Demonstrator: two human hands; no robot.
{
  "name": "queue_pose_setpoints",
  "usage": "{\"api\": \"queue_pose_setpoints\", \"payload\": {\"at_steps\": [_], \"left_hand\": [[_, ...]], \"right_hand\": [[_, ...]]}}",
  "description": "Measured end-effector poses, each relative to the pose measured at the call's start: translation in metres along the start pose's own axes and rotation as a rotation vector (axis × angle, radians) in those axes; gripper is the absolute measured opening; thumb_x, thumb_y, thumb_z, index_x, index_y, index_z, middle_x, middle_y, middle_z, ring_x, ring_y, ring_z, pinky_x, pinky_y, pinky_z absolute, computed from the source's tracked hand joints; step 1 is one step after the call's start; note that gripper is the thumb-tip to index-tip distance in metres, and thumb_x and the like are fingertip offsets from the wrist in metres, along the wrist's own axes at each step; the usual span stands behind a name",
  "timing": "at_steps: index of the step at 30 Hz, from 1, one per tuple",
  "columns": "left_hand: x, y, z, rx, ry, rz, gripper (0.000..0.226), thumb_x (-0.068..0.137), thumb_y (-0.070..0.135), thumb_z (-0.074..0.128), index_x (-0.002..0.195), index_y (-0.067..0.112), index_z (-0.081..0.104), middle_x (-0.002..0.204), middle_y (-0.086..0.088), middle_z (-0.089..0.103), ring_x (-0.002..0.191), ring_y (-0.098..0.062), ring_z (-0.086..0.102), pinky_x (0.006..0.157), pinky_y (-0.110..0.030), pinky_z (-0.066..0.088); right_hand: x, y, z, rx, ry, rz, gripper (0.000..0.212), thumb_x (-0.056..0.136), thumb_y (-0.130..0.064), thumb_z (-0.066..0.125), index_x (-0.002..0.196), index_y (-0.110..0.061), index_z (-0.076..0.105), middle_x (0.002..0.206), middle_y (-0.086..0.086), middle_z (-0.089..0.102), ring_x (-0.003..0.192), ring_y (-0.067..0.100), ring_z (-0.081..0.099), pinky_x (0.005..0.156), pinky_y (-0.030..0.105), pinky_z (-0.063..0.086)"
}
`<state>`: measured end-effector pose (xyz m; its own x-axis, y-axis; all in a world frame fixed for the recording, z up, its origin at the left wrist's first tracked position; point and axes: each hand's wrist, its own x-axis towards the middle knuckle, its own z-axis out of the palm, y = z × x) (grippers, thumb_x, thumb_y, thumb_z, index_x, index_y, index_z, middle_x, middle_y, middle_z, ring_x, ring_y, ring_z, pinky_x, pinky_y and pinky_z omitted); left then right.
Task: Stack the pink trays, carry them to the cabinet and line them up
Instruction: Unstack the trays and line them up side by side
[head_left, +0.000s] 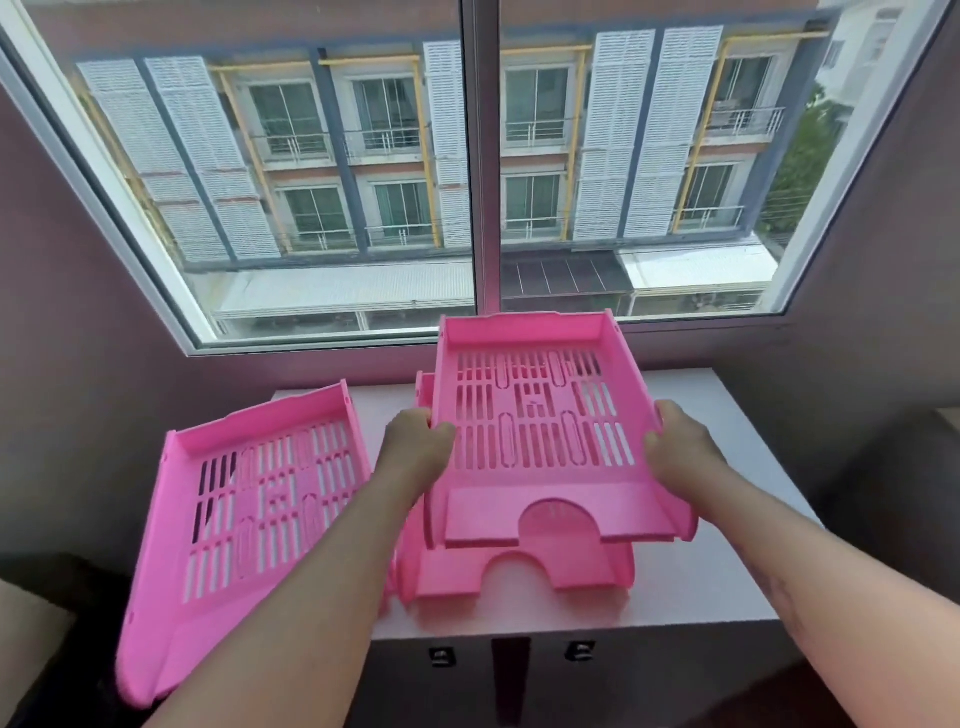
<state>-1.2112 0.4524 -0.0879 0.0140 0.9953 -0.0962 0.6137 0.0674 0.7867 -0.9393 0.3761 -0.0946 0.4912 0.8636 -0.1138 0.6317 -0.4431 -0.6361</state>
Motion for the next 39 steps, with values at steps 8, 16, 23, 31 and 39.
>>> {"api": "queue_pose_setpoints", "payload": {"at_steps": [8,16,23,31,39], "left_hand": [[-0.025,0.077,0.101,-0.037,-0.174,0.109,0.03,0.09,0.01,0.048,0.064,0.016,0.033,0.064,-0.002,0.032,0.055,-0.016,0.025,0.05,-0.029,0.021],[-0.039,0.107,0.171,0.084,-0.294,0.094,0.039,0.097,0.018,0.046,0.122,-0.011,0.053,0.128,-0.031,0.059,0.115,-0.043,0.059,0.086,-0.044,0.053],[-0.04,0.081,0.195,0.266,-0.254,0.087,0.047,0.096,0.014,0.043,0.141,0.0,0.045,0.15,-0.025,0.043,0.113,-0.038,0.063,0.09,-0.047,0.056],[-0.062,0.063,0.208,0.135,-0.235,0.134,0.07,0.097,0.015,0.046,0.159,0.014,0.013,0.167,-0.008,0.018,0.152,-0.027,0.021,0.12,-0.044,0.025],[-0.102,0.009,0.186,0.087,-0.262,0.145,0.096,0.079,0.074,0.044,0.158,0.028,0.014,0.164,0.007,0.024,0.148,-0.014,0.028,0.116,-0.045,0.032]], "right_hand": [[0.011,0.095,-0.096,-0.031,0.166,0.069,0.031,0.088,-0.009,0.042,0.115,-0.019,0.056,0.085,0.001,0.058,0.074,0.026,0.056,0.065,0.034,0.044],[0.016,0.162,-0.129,-0.002,0.168,0.136,0.037,0.089,-0.008,0.041,0.122,-0.018,0.055,0.1,0.009,0.062,0.087,0.032,0.058,0.073,0.039,0.048],[0.023,0.184,-0.102,0.038,0.075,0.143,0.036,0.089,-0.007,0.04,0.119,-0.02,0.056,0.099,0.007,0.063,0.085,0.03,0.059,0.069,0.034,0.046],[0.018,0.207,-0.075,-0.226,-0.013,0.121,0.056,0.094,-0.013,0.034,0.15,-0.02,0.027,0.148,0.009,0.043,0.126,0.03,0.049,0.097,0.042,0.045],[-0.016,0.201,-0.025,-0.693,-0.395,-0.477,0.097,0.07,-0.085,0.019,0.154,-0.038,0.007,0.165,0.003,-0.002,0.15,0.025,-0.004,0.119,0.045,-0.002]]}}
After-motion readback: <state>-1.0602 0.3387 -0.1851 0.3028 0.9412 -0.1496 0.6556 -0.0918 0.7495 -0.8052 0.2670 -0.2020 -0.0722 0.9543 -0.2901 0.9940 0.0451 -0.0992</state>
